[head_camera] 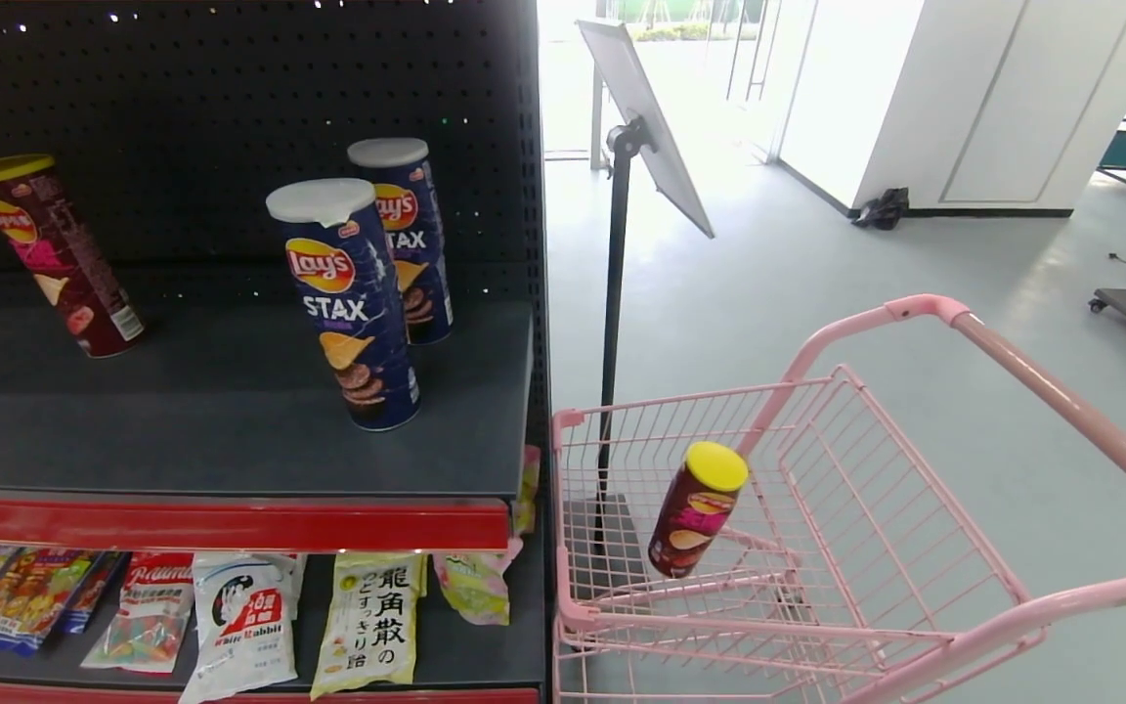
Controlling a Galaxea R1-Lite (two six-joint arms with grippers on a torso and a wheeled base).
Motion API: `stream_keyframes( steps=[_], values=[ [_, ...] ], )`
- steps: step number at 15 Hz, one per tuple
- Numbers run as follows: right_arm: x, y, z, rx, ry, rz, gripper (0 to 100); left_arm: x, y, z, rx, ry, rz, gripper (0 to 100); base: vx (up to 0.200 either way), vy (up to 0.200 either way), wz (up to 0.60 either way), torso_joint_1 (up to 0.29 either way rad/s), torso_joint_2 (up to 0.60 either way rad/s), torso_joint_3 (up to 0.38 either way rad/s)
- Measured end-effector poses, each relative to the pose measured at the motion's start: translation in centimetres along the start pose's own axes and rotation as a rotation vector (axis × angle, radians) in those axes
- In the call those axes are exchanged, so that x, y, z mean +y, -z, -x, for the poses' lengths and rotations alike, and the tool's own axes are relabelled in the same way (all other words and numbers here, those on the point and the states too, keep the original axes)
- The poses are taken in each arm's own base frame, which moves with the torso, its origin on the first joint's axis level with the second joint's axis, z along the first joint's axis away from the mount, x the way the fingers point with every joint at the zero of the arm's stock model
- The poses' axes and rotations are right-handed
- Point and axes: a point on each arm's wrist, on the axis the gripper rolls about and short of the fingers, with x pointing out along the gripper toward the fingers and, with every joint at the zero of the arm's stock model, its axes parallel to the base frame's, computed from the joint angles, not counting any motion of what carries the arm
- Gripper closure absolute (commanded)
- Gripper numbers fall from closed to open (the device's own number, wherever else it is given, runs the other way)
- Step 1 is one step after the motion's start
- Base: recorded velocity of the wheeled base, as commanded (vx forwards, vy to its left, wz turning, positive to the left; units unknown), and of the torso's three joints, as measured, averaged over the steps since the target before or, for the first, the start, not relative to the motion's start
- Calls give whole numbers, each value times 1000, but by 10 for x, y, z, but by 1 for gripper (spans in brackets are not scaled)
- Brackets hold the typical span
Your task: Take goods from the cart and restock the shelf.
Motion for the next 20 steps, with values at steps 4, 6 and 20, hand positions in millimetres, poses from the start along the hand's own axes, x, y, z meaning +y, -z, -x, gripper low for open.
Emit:
stream_keyframes(
  steps=[4,6,20],
  values=[
    [0,0,0,0,0,-1,0,0,0,0,-1,0,0,0,0,0,0,-221,536,315],
    [0,0,0,0,0,-2,0,0,0,0,-1,0,0,0,0,0,0,-222,542,334],
    [0,0,0,0,0,1,0,0,0,0,-1,0,0,0,0,0,0,-137,407,270]
  ],
)
